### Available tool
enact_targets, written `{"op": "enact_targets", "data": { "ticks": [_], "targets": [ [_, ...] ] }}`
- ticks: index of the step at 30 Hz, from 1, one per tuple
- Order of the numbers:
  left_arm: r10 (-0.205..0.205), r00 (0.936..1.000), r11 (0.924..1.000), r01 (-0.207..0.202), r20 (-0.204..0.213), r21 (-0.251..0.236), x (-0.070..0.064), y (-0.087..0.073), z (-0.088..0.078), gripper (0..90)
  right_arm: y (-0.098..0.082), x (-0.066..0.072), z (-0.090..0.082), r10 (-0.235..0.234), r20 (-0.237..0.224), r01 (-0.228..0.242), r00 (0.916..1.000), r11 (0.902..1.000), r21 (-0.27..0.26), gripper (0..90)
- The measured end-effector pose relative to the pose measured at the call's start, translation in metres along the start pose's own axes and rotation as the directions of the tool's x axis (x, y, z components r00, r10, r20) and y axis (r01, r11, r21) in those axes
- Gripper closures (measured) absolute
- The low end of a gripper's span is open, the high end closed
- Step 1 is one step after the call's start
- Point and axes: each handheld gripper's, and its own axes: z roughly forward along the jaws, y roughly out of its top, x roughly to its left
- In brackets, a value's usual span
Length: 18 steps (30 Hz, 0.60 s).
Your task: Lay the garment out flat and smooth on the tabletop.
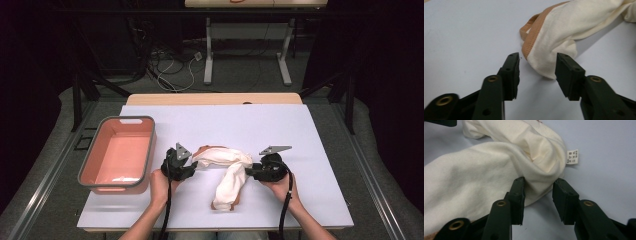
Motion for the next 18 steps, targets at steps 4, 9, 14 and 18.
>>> {"op": "enact_targets", "data": {
  "ticks": [4, 9, 14, 18],
  "targets": [
    [0.005, 0.9996, 1.0000, -0.005, 0.027, 0.004, -0.006, -0.001, -0.006, 42.9, -0.001, 0.001, 0.002, 0.001, -0.001, -0.001, 1.0000, 1.0000, -0.005, 78.7],
    [0.019, 0.9983, 0.9997, -0.020, 0.054, 0.013, -0.012, -0.003, -0.012, 36.2, 0.002, 0.004, -0.001, -0.022, 0.023, 0.022, 0.9995, 0.9992, -0.033, 86.3],
    [0.032, 0.9963, 0.9994, -0.032, 0.080, 0.008, -0.015, -0.005, -0.018, 25.8, 0.009, 0.009, -0.010, -0.033, 0.025, 0.035, 0.9991, 0.9958, -0.085, 88.4],
    [0.031, 0.9958, 0.9995, -0.032, 0.087, 0.007, -0.016, -0.008, -0.021, 22.3, 0.015, 0.014, -0.012, -0.039, 0.014, 0.041, 0.9991, 0.9939, -0.103, 88.8]
  ]
}}
